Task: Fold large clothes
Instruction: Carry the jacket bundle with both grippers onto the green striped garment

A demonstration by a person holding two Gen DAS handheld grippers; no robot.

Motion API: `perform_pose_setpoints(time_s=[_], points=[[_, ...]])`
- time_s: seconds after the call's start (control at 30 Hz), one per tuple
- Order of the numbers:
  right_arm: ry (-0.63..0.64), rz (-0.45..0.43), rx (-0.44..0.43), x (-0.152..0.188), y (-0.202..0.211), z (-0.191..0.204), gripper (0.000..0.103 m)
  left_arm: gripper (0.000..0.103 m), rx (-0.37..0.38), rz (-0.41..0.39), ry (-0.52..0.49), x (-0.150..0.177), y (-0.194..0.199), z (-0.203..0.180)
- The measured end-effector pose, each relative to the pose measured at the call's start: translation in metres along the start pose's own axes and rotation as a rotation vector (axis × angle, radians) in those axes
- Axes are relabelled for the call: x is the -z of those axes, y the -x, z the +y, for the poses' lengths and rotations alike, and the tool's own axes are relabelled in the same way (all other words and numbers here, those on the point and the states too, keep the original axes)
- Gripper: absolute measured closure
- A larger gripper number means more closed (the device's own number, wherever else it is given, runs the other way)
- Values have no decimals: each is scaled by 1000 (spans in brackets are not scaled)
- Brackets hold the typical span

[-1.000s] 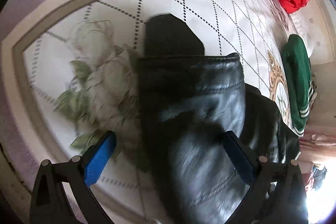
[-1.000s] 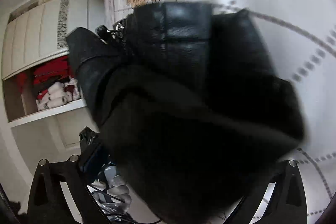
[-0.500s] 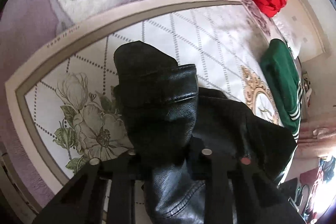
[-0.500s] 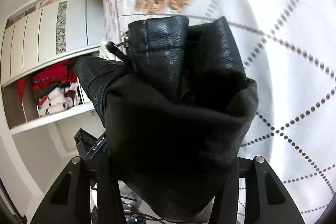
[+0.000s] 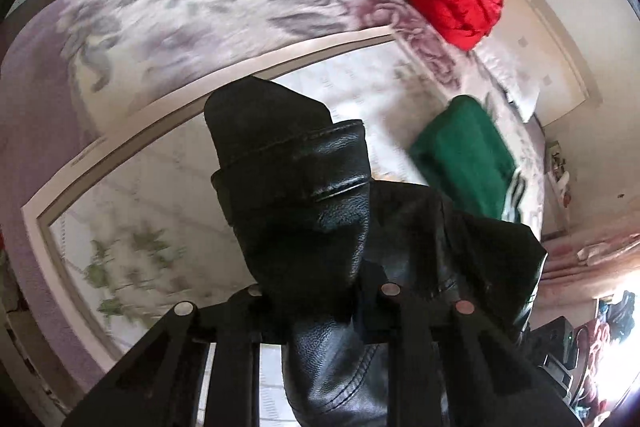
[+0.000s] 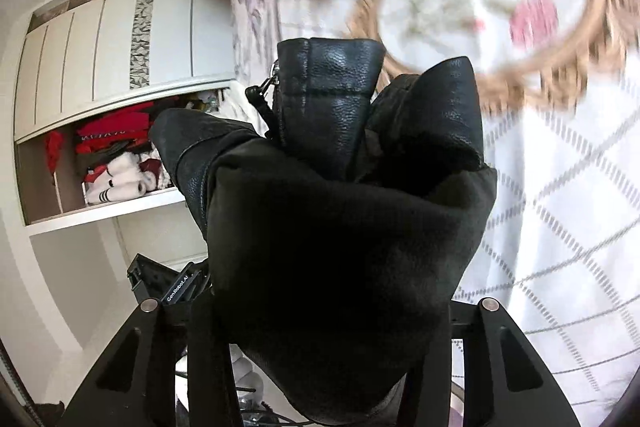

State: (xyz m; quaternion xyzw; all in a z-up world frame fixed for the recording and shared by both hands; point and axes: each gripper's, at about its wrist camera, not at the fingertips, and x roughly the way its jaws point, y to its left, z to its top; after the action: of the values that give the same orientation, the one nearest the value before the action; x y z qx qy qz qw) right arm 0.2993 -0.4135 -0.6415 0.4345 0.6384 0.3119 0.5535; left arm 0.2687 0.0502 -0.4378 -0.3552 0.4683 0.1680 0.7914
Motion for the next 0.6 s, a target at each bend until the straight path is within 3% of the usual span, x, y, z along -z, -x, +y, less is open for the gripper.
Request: perform_pose_setpoints(time_s=[0.23,0.47,0.6], points=[[75,-35,35,-107,78,48,54,85,116,-33,26,-43,-46,-107],[165,-49,104,-276,134,84,54,85,229,-64,58,-101,-135,-199],[180,-11,148,-360,138,87,55,85,250,-53,81,-120,-194,-224]])
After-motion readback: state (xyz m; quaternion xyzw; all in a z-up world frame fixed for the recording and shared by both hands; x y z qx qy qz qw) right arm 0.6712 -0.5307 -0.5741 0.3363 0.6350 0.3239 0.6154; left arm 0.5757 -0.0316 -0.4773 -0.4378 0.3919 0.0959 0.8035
